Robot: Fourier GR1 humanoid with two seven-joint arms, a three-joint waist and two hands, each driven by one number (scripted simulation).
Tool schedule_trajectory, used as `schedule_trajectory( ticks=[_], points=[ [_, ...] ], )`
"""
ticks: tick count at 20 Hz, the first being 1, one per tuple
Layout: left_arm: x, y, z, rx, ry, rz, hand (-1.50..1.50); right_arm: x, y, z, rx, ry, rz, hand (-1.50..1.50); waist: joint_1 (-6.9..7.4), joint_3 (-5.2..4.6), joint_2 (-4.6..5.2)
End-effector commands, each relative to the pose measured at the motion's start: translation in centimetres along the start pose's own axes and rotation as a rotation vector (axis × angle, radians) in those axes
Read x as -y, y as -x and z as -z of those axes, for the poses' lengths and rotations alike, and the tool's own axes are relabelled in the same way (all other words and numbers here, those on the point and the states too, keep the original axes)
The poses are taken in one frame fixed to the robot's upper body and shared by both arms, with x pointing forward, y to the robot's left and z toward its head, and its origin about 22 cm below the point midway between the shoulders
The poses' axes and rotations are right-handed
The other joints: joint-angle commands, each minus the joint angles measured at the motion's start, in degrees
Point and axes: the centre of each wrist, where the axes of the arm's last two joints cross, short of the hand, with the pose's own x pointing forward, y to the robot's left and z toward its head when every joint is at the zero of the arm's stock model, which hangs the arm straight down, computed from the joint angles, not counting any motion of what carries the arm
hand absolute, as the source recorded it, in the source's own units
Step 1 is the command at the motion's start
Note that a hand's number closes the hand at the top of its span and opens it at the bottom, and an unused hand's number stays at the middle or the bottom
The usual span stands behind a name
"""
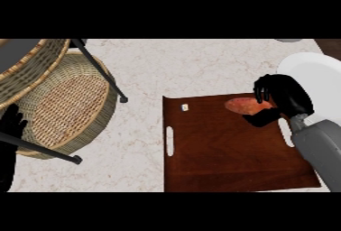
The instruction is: Pick the sweet potato from the tray and place it in the plate
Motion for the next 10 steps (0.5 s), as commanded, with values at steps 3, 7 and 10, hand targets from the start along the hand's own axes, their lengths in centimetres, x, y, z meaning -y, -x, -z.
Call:
schedule_trajectory(
  ticks=[3, 7, 10],
  points=[
    [4.0, 2.3, -0.4, -0.145, 0.170, -0.090, 0.00, 4.9, 0.2, 0.2, 0.037, 0.286, 0.061, 1.50, -1.96, -2.05, 0.77],
    [4.4, 2.2, -0.4, -0.131, 0.159, -0.100, 0.00, 8.5, 2.0, -0.2, -0.018, 0.464, 0.060, 1.50, -2.55, -2.06, 0.90],
    [5.1, 2.2, -0.7, -0.133, 0.176, -0.099, 0.00, 8.2, 3.3, -0.4, -0.097, 0.469, 0.084, 1.50, -2.20, -2.05, 1.08]
  ],
)
